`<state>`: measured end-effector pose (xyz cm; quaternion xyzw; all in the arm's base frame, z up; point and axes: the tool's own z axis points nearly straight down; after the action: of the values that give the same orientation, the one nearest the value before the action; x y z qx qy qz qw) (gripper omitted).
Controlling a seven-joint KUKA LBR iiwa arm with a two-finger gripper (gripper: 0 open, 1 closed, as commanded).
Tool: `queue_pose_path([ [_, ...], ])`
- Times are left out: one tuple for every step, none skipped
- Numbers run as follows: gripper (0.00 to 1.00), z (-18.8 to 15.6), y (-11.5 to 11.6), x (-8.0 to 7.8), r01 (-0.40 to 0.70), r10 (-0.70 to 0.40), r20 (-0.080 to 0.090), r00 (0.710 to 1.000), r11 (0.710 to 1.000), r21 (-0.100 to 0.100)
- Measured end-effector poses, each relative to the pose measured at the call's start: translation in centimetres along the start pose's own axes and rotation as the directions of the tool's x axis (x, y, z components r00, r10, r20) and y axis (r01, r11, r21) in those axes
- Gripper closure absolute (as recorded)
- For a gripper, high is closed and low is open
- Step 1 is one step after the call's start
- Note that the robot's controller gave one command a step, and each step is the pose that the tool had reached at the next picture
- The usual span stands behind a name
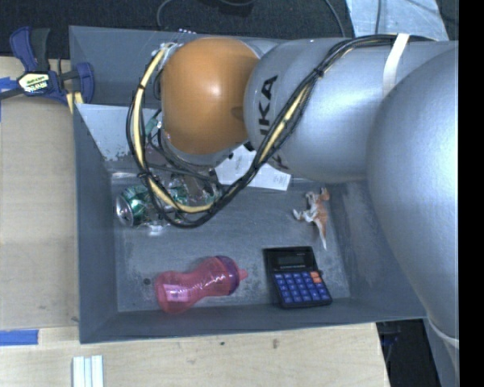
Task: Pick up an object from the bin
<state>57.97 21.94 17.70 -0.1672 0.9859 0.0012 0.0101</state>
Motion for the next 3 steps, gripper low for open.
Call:
queue_pose_path([
  [1.0, -0.6, 0.7, 0.0, -0.011, 0.011, 0.003, 1.0, 1.0, 0.0],
  [1.0, 0.4, 0.9, -0.1, -0.019, 0.019, 0.003, 1.0, 1.0, -0.001],
  [1.0, 3.1, 1.4, 0.0, -0.013, 0.013, 0.006, 1.0, 1.0, -0.001],
])
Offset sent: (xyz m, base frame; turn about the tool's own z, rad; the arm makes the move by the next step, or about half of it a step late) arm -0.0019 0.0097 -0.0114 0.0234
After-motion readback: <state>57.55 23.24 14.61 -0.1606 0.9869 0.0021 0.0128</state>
